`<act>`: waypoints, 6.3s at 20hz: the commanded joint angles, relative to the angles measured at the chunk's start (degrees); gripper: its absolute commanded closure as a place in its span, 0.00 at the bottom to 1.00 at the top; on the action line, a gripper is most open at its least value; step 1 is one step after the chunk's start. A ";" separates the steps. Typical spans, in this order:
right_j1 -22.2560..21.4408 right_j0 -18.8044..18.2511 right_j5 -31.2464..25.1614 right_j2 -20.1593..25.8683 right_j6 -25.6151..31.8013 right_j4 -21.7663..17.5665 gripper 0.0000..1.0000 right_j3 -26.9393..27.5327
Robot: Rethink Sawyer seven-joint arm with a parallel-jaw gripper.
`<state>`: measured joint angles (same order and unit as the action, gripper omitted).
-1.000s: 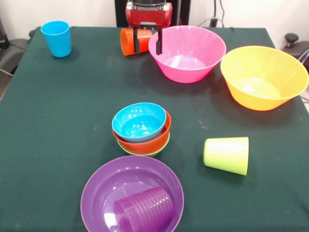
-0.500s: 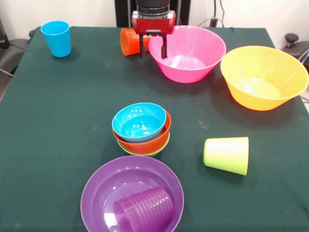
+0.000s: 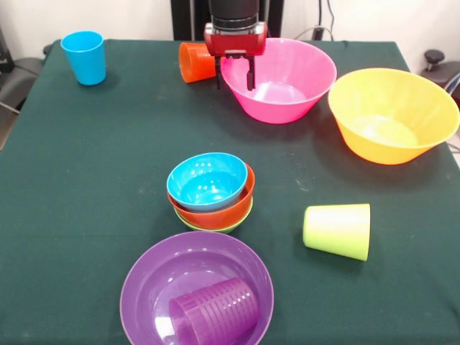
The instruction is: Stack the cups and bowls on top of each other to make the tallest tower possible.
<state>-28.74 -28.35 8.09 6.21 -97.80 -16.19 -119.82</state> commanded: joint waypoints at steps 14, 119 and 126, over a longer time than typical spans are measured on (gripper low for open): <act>1.86 1.42 3.43 0.97 -8.58 -2.02 0.00 0.62; -1.58 -27.41 -55.74 37.22 6.99 -3.37 1.00 31.38; -1.40 -27.14 -55.30 37.33 5.46 -4.50 1.00 31.57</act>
<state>-29.79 -59.16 -42.36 46.27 -98.78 -17.01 -92.27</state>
